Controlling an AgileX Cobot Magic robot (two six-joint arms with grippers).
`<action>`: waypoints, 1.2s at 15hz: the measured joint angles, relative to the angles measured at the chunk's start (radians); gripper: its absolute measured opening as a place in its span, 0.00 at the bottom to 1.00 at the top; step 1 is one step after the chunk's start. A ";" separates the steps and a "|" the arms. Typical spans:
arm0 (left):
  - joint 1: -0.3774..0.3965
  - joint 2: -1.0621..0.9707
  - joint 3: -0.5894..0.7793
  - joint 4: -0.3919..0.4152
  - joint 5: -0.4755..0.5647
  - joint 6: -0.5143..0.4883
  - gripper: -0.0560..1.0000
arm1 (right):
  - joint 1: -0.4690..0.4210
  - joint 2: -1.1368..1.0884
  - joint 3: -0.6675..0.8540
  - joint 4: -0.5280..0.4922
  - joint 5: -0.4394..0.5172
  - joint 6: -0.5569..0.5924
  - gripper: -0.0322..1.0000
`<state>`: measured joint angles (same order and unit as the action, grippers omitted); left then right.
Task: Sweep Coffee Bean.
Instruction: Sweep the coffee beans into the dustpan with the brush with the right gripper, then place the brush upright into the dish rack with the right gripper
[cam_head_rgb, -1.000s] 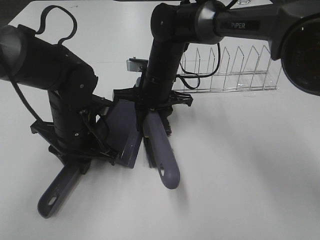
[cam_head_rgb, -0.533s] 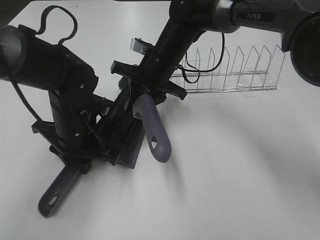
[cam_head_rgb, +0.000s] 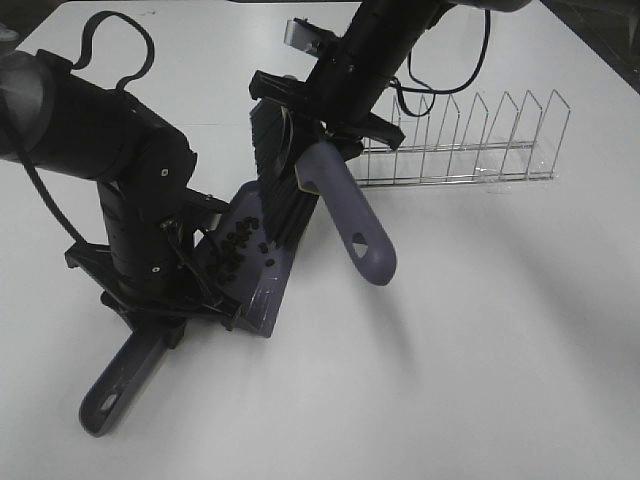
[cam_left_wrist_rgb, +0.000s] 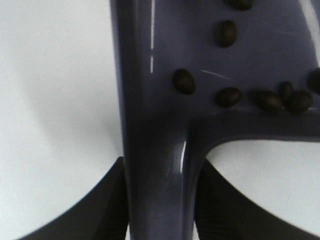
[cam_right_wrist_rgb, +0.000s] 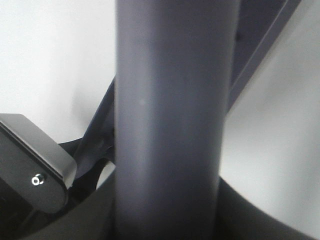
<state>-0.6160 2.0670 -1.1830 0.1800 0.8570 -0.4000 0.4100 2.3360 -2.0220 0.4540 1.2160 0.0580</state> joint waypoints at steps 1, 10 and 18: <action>0.000 0.000 0.000 -0.008 0.000 0.000 0.36 | 0.000 -0.021 0.000 -0.041 0.000 0.000 0.32; 0.000 0.001 0.000 -0.052 -0.001 0.000 0.36 | -0.002 -0.189 0.133 -0.510 0.006 0.039 0.32; 0.000 0.001 0.000 -0.069 0.004 0.000 0.36 | -0.057 -0.194 0.341 -0.550 0.006 0.053 0.32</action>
<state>-0.6160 2.0680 -1.1830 0.1110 0.8610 -0.4000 0.3530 2.1420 -1.6810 -0.0960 1.2220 0.1110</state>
